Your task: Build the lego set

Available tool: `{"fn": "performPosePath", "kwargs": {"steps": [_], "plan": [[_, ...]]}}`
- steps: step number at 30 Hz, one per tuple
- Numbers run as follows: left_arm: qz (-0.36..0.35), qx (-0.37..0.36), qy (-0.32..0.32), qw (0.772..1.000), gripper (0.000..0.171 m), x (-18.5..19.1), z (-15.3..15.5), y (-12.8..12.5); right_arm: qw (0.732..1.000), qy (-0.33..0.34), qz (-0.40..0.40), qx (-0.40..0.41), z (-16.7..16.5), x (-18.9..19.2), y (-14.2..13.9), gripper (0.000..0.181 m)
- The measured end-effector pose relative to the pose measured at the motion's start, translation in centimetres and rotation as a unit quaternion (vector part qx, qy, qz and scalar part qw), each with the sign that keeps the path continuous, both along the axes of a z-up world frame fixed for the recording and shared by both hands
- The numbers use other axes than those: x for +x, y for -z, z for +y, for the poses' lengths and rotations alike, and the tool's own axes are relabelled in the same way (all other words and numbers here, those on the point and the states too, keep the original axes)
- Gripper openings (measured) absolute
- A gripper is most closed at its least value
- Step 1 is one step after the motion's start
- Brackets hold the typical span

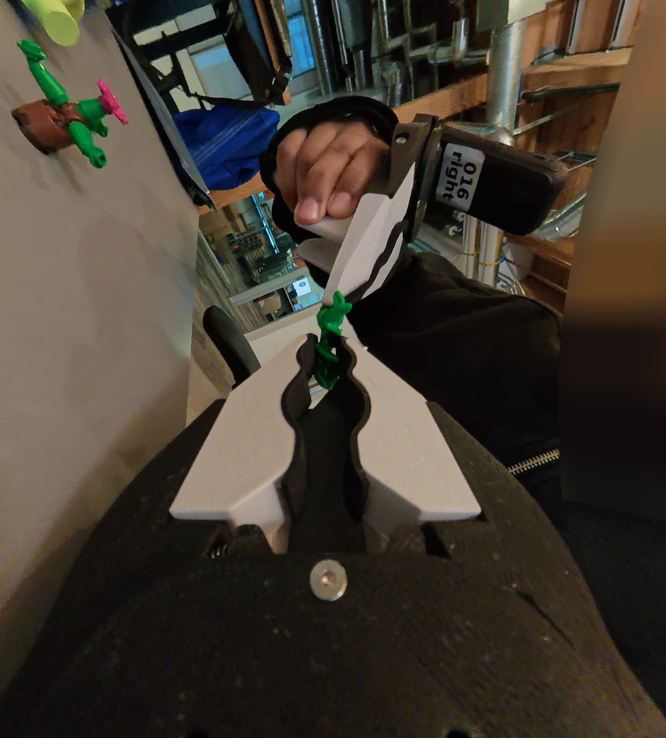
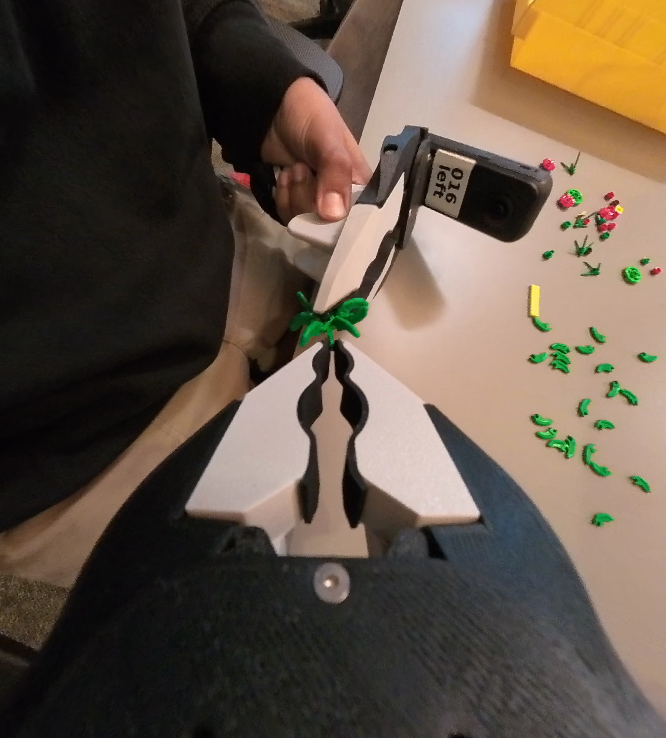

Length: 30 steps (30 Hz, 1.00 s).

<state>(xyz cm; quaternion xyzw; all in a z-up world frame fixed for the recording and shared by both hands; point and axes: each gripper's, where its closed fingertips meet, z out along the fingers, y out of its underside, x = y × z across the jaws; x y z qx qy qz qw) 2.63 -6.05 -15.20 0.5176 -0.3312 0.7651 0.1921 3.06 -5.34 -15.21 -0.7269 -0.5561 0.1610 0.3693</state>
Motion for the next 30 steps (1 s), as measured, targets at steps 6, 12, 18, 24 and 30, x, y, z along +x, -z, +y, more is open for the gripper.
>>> {"fn": "performPosePath", "kwargs": {"steps": [6, 12, 18, 24, 30], "plan": [[0.002, -0.003, 0.014, 1.0, 0.008, -0.1, -0.3, 0.1, 1.0, -0.012, 0.001, -0.013, -0.3, -0.1, 0.1, 0.0], [-0.001, -0.014, 0.013, 1.0, 0.008, -0.1, -0.1, -0.1, 1.0, -0.011, 0.012, -0.023, -0.3, -0.2, -0.1, 0.0], [0.001, -0.014, 0.011, 1.0, 0.008, 0.0, -0.1, -0.1, 0.999, -0.007, 0.02, -0.031, -0.3, -0.3, 0.0, 0.0], [0.002, -0.016, 0.006, 1.0, 0.007, 0.0, 0.0, 0.0, 0.999, -0.005, 0.028, -0.036, -0.2, -0.4, 0.0, 0.0], [0.001, -0.025, 0.002, 1.0, 0.009, 0.4, -0.2, -0.1, 1.0, -0.02, 0.007, -0.007, -0.2, -1.5, -0.3, 0.0]]}}
